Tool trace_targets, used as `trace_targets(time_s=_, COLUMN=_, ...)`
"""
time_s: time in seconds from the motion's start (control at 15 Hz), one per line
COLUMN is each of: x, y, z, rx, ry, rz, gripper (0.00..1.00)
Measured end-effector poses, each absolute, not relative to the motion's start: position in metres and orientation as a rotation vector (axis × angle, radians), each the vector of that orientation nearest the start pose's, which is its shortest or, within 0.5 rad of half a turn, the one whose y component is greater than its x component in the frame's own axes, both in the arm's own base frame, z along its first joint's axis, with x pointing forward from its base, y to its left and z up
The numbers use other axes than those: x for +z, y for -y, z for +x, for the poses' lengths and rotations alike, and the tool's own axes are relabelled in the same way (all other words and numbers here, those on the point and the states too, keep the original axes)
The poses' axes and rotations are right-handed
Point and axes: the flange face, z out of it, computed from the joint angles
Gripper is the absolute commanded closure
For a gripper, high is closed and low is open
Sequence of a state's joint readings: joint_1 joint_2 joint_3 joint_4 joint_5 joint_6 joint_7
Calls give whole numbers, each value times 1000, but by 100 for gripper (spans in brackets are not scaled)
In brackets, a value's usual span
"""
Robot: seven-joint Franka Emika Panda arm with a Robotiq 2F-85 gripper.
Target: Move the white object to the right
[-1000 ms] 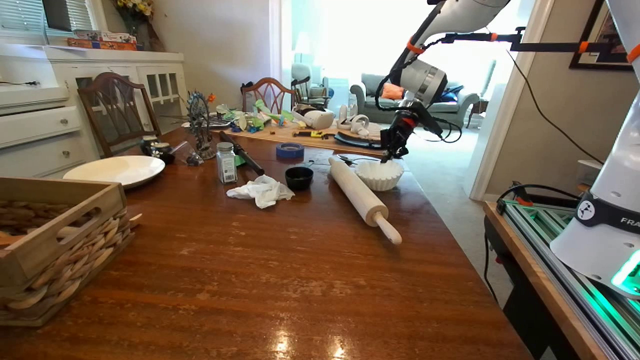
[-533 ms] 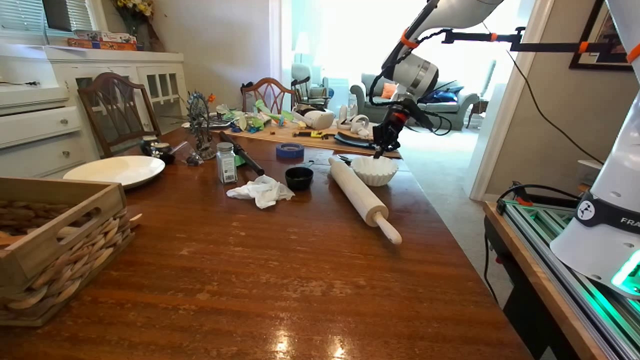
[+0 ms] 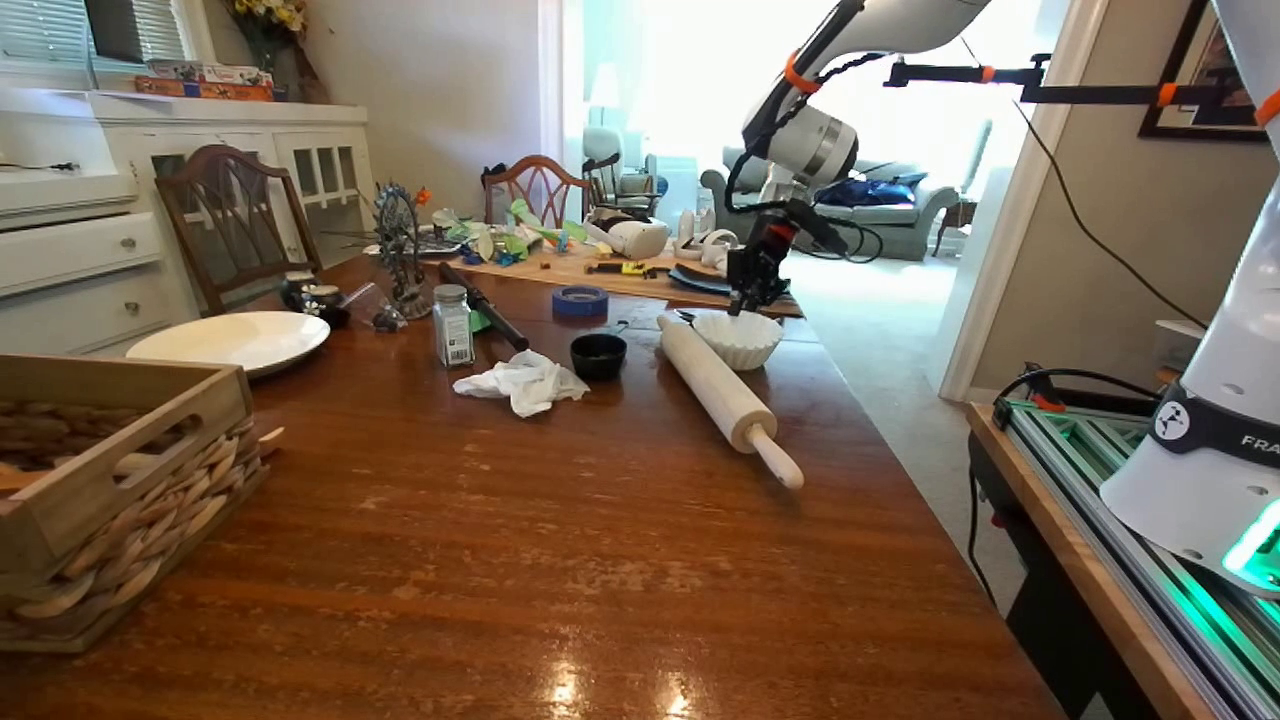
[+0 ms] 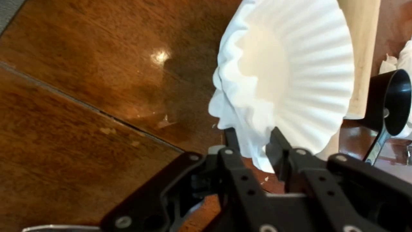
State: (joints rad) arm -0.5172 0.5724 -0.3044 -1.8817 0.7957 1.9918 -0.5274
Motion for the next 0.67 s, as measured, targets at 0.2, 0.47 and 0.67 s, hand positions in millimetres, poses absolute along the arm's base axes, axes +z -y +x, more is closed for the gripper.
trace_targets(time_s=0.2, x=229, y=392, z=460, rx=-12, ry=-875, rz=-2529, gripper=14)
trace_targets(time_s=0.47, x=292, y=349, z=483, rx=19, ry=-743, rz=-2778, gripper=0)
trace_targets(time_s=0.67, x=325, y=309, z=498, rx=74, ry=-633, rz=-2959, gripper=0)
